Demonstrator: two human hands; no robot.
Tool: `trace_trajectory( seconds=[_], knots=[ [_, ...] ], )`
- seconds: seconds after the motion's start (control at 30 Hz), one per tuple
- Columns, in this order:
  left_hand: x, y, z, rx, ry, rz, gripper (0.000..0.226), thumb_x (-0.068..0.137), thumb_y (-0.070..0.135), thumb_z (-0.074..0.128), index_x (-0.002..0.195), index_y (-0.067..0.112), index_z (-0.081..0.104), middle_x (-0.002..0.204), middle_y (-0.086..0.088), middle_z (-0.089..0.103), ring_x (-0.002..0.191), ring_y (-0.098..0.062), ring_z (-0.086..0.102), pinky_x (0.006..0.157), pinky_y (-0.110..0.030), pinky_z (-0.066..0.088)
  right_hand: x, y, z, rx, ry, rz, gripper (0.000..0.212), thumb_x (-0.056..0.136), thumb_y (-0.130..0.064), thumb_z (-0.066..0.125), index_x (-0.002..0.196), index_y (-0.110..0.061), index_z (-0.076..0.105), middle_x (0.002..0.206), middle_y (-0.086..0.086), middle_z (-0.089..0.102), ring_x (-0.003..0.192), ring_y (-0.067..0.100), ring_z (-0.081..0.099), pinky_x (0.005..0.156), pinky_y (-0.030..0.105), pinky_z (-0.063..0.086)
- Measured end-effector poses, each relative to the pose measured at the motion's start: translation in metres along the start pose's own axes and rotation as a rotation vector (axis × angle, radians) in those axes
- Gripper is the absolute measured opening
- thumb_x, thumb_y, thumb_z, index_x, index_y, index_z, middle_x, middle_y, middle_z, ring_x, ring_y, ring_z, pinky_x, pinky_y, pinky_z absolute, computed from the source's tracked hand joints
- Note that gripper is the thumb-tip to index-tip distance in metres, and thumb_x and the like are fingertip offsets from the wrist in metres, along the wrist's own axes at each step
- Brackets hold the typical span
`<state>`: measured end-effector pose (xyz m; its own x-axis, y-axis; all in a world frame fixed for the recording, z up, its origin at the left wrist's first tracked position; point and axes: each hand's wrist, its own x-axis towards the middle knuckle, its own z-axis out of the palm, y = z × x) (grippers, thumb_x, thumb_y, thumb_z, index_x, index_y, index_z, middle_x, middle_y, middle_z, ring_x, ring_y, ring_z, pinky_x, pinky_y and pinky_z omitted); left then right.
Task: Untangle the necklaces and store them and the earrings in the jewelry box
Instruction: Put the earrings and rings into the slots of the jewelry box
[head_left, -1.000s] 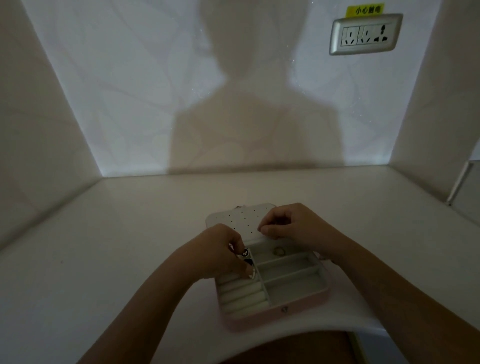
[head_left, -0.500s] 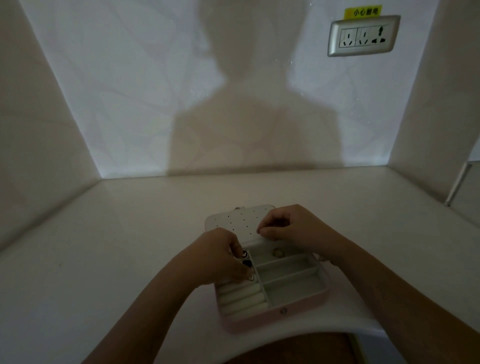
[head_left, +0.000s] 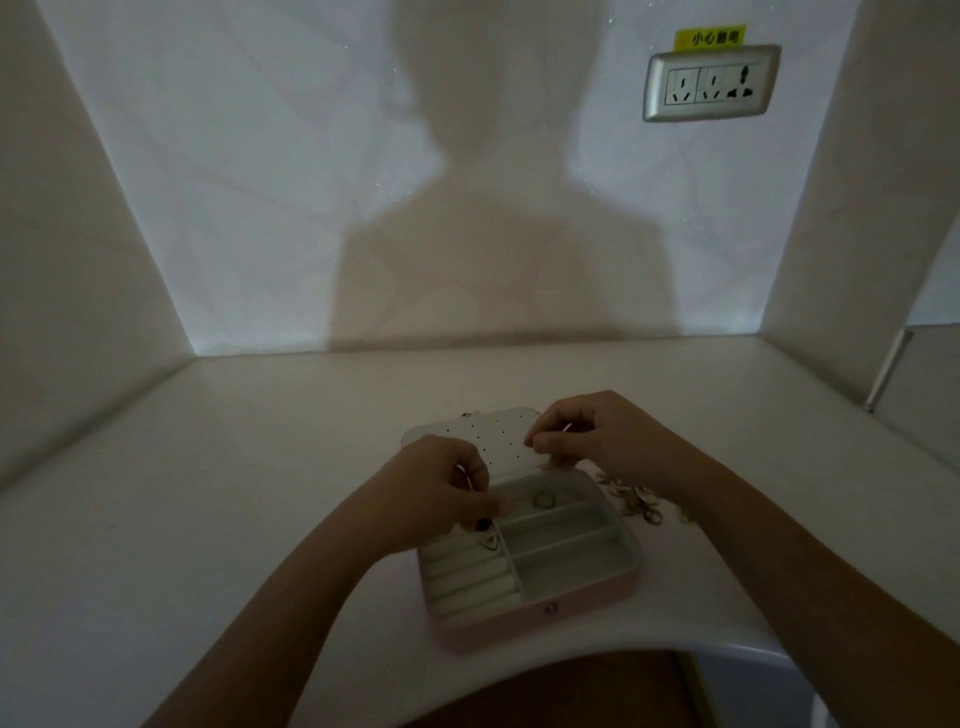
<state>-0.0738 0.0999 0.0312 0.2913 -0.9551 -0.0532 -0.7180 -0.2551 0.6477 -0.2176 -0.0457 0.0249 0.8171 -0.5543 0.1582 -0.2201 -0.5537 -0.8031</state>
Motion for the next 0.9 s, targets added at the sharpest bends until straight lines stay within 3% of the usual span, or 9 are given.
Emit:
trace_trajectory(
  seconds=[0.1, 0.17, 0.27, 0.37, 0.53, 0.7, 0.9],
  knots=[
    [0.002, 0.0, 0.006, 0.043, 0.124, 0.113, 0.019, 0.082, 0.026, 0.068, 0.073, 0.027, 0.052, 0.072, 0.009, 0.063, 0.059, 0.003, 0.056, 0.057, -0.011, 0.043, -0.017, 0.004, -0.027, -0.176, 0.05, 0.02, 0.029, 0.087, -0.002, 0.056, 0.084, -0.028, 0.069, 0.083, -0.009, 0.069, 0.07, -0.001, 0.064, 0.065, 0.014, 0.05],
    [0.001, 0.001, 0.01, 0.104, 0.108, 0.214, 0.021, 0.083, 0.024, 0.067, 0.074, 0.035, 0.051, 0.087, 0.014, 0.06, 0.077, 0.003, 0.056, 0.066, -0.009, 0.045, -0.034, 0.016, -0.042, -0.398, 0.076, 0.045, 0.035, 0.086, -0.001, 0.054, 0.084, -0.035, 0.064, 0.092, -0.01, 0.065, 0.079, 0.0, 0.06, 0.071, 0.016, 0.049],
    [0.001, 0.008, 0.018, 0.197, 0.012, 0.322, 0.015, 0.085, 0.029, 0.063, 0.082, 0.039, 0.053, 0.108, 0.015, 0.054, 0.101, -0.003, 0.048, 0.087, -0.017, 0.042, -0.062, 0.037, -0.048, -0.586, 0.036, 0.114, 0.02, 0.087, -0.018, 0.062, 0.1, -0.034, 0.06, 0.107, -0.009, 0.054, 0.091, 0.002, 0.052, 0.081, 0.021, 0.046],
    [0.006, 0.014, 0.024, 0.262, -0.03, 0.38, 0.008, 0.088, 0.03, 0.059, 0.094, 0.036, 0.059, 0.119, 0.013, 0.052, 0.11, -0.003, 0.045, 0.099, -0.023, 0.037, -0.078, 0.055, -0.043, -0.581, 0.03, 0.198, 0.034, 0.082, -0.037, 0.068, 0.115, -0.03, 0.058, 0.114, -0.009, 0.046, 0.102, 0.004, 0.048, 0.084, 0.016, 0.037],
    [0.023, 0.033, 0.018, 0.356, -0.036, 0.42, 0.02, 0.088, 0.037, 0.059, 0.107, 0.032, 0.062, 0.121, 0.011, 0.053, 0.111, -0.004, 0.046, 0.098, -0.022, 0.035, -0.088, 0.074, -0.038, -0.537, 0.12, 0.127, 0.039, 0.082, -0.045, 0.065, 0.118, -0.031, 0.058, 0.116, -0.013, 0.046, 0.109, 0.004, 0.047, 0.086, 0.011, 0.032],
    [0.053, 0.061, 0.025, 0.423, -0.151, 0.412, 0.03, 0.089, 0.032, 0.059, 0.119, 0.026, 0.059, 0.123, 0.006, 0.055, 0.108, -0.006, 0.048, 0.089, -0.019, 0.036, -0.09, 0.077, -0.035, -0.509, 0.227, 0.126, 0.038, 0.08, -0.042, 0.069, 0.113, -0.027, 0.062, 0.111, -0.009, 0.046, 0.098, 0.003, 0.048, 0.074, 0.002, 0.031],
    [0.081, 0.074, 0.054, 0.514, -0.166, 0.261, 0.047, 0.088, 0.031, 0.063, 0.131, 0.017, 0.049, 0.131, -0.004, 0.051, 0.119, -0.019, 0.047, 0.095, -0.028, 0.038, -0.091, 0.081, -0.035, -0.574, 0.292, 0.062, 0.018, 0.091, -0.02, 0.06, 0.106, -0.018, 0.07, 0.094, -0.007, 0.052, 0.082, 0.004, 0.049, 0.069, 0.003, 0.034]
  ],
)
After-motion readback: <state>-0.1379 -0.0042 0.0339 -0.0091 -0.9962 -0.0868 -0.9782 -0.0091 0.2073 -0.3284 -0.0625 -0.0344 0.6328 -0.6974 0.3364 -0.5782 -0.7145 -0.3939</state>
